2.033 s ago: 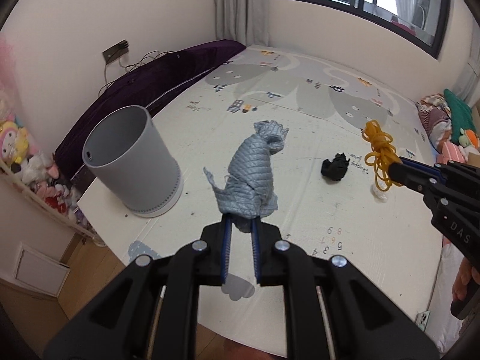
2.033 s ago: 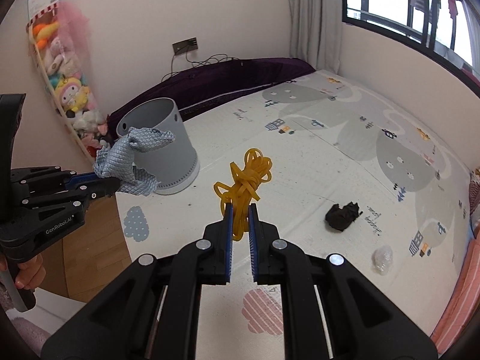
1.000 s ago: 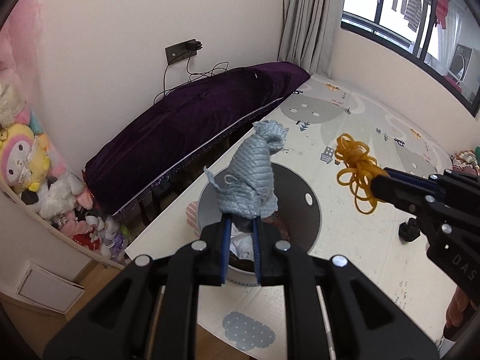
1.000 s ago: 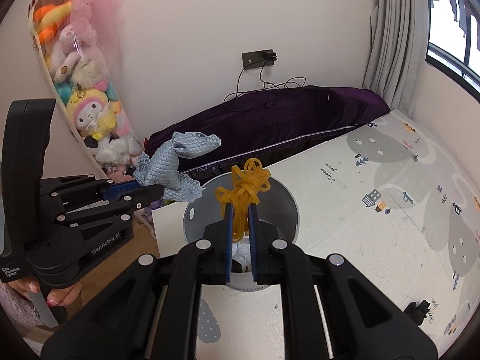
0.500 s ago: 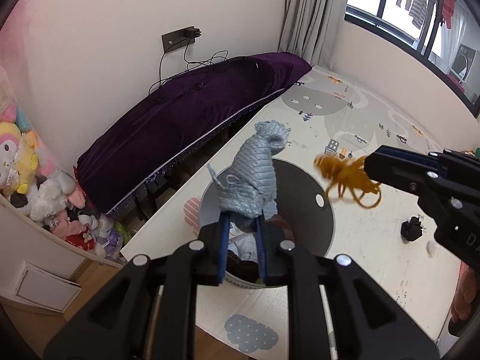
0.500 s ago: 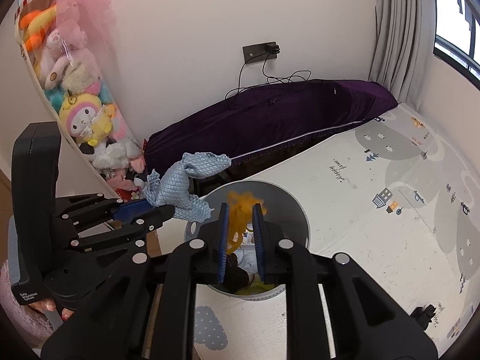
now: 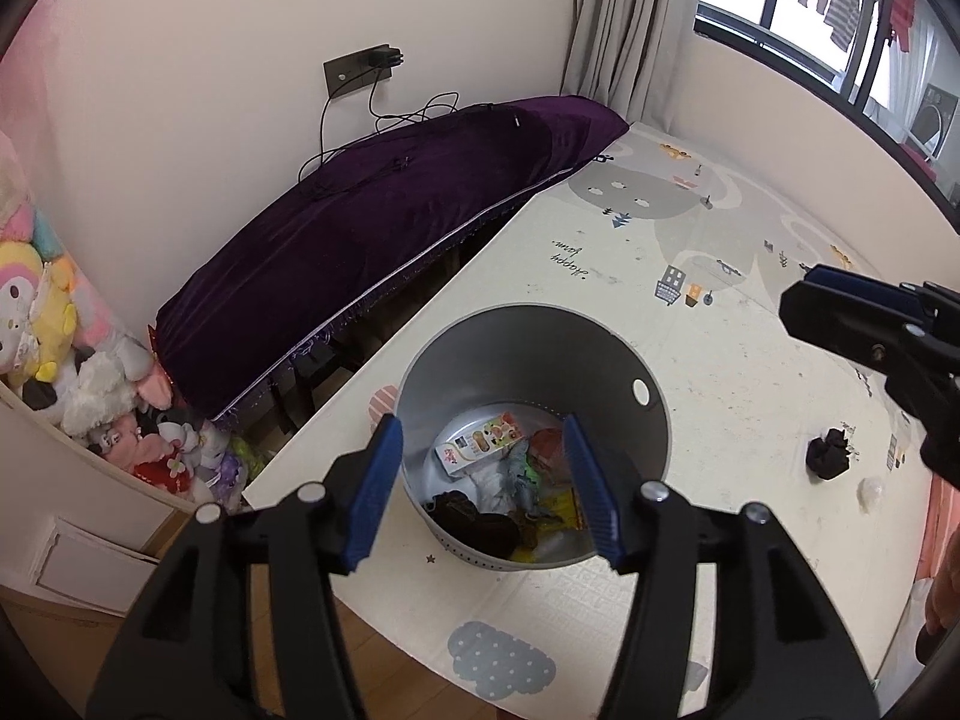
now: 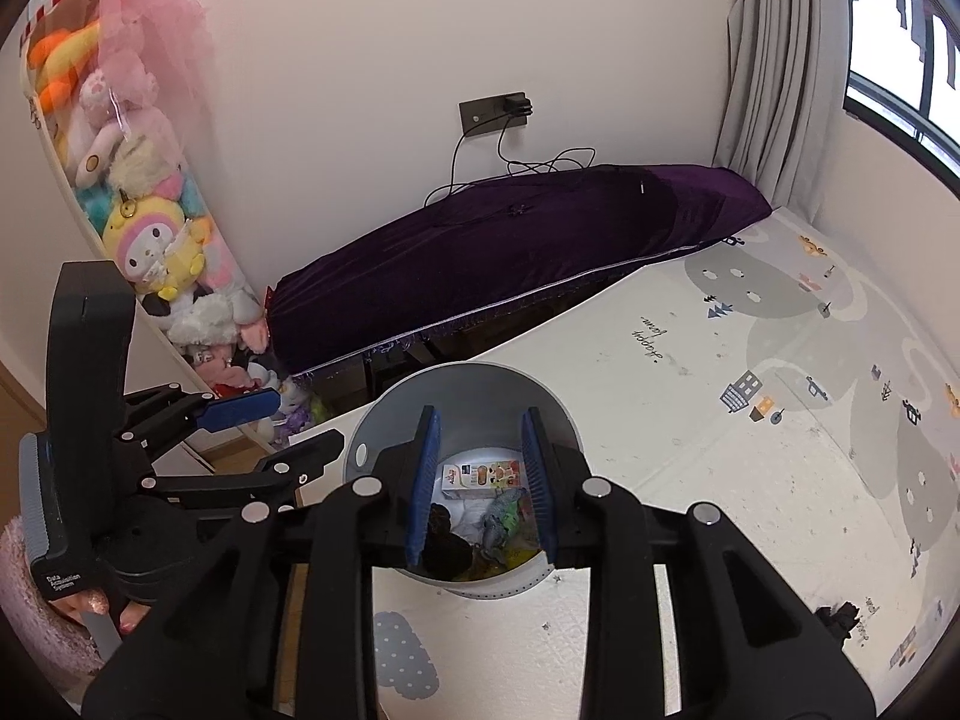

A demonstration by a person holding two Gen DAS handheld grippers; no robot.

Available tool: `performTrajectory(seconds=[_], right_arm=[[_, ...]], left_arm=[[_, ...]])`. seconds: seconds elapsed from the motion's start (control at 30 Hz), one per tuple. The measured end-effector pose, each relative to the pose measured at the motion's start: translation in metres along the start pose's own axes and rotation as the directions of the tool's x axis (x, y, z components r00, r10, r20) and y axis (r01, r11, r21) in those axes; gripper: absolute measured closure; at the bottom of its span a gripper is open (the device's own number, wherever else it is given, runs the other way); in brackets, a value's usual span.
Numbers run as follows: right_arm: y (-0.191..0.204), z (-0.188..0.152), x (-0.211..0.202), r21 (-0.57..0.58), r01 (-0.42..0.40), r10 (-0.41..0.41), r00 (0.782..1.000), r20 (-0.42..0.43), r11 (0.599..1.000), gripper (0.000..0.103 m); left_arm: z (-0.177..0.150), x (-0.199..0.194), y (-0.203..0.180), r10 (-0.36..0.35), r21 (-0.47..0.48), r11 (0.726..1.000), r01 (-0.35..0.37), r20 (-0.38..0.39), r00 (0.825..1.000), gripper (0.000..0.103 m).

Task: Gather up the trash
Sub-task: 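Open both tools over the grey bin to drop cloth and string, then move both tools back toward the black cloth and clear bag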

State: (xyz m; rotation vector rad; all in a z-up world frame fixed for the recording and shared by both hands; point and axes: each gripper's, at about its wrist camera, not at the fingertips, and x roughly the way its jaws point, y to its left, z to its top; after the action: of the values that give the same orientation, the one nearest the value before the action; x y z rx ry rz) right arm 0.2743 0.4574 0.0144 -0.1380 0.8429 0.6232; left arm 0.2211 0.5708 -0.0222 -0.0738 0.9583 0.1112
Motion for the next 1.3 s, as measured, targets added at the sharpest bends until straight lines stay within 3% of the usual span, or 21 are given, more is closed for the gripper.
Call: performTrajectory(seconds=[0.23, 0.37, 0.6, 0.87, 1.3], right_arm=[[-0.008, -0.009, -0.013, 0.037, 0.026, -0.027, 0.999, 0.020, 0.999, 0.065], [-0.017, -0.022, -0.023, 0.062, 0.056, -0.057, 0.998, 0.026, 0.997, 0.065], [-0.053, -0.058, -0.061, 0.143, 0.167, -0.175, 0.984, 0.045, 0.976, 0.062], [-0.130, -0.133, -0.130, 0.311, 0.310, -0.333, 0.943, 0.022, 0.898, 0.050], [-0.279, -0.296, -0.259, 0.447, 0.474, -0.495, 0.865, -0.077, 0.759, 0.045]], left_arm=[[-0.002, -0.010, -0.019, -0.008, 0.053, 0.999, 0.007, 0.022, 1.000, 0.040], [-0.005, -0.011, -0.034, -0.035, 0.095, 0.995, 0.033, 0.018, 0.999, 0.040], [-0.012, -0.016, -0.085, -0.103, 0.210, 0.973, 0.100, 0.004, 0.995, 0.040], [-0.031, -0.030, -0.173, -0.191, 0.341, 0.923, 0.179, -0.001, 0.982, 0.040], [-0.100, -0.057, -0.354, -0.255, 0.427, 0.869, 0.252, -0.052, 0.966, 0.035]])
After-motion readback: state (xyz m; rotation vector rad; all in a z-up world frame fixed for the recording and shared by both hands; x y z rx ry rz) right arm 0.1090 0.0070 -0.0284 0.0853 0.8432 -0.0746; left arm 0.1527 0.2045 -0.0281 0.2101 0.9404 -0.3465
